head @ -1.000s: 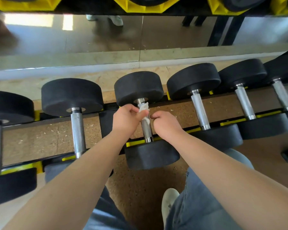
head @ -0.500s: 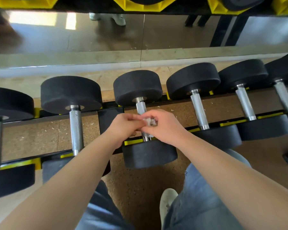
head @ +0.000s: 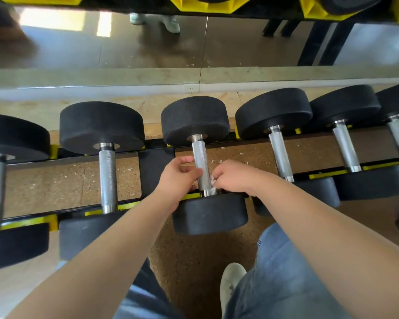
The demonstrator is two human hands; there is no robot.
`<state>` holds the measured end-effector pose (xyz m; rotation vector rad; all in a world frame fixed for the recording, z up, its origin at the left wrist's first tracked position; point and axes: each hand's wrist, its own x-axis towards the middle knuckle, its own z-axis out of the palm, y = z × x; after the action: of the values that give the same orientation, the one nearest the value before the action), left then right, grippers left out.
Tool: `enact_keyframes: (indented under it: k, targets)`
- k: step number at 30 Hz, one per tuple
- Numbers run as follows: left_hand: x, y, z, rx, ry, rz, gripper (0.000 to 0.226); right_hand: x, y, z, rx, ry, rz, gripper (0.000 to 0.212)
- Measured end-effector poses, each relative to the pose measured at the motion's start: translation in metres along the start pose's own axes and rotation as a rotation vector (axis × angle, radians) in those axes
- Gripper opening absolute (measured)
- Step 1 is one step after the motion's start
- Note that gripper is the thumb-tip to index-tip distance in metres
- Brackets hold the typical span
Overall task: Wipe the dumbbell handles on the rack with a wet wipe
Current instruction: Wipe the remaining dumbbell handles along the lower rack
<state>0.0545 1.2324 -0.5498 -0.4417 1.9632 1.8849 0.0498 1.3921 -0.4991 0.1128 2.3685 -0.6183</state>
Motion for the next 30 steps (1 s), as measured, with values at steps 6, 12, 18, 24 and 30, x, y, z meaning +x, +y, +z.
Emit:
enact_keyframes:
  k: [6, 12, 18, 24, 30]
  targets:
    - [-0.002, -0.001, 0.001, 0.048, 0.017, 0.042, 0.036, 0.035, -0.018, -0.006, 1.010, 0.210, 0.062, 0.030]
    - [0.000, -0.001, 0.003, -0.005, 0.014, 0.009, 0.034, 0.032, 0.000, 0.001, 0.703, -0.183, 0.141, 0.034]
    - [-0.001, 0.000, 0.002, -0.017, -0.004, -0.021, 0.031, 0.037, 0.001, -0.003, 0.932, -0.072, 0.085, 0.037]
    - [0.000, -0.001, 0.002, -0.050, -0.032, -0.060, 0.032, 0.023, 0.006, -0.012, 0.887, 0.090, -0.091, 0.024]
    - [-0.001, 0.002, 0.004, -0.096, -0.028, -0.097, 0.031, -0.001, 0.012, 0.000, 0.308, 0.095, -0.136, 0.021]
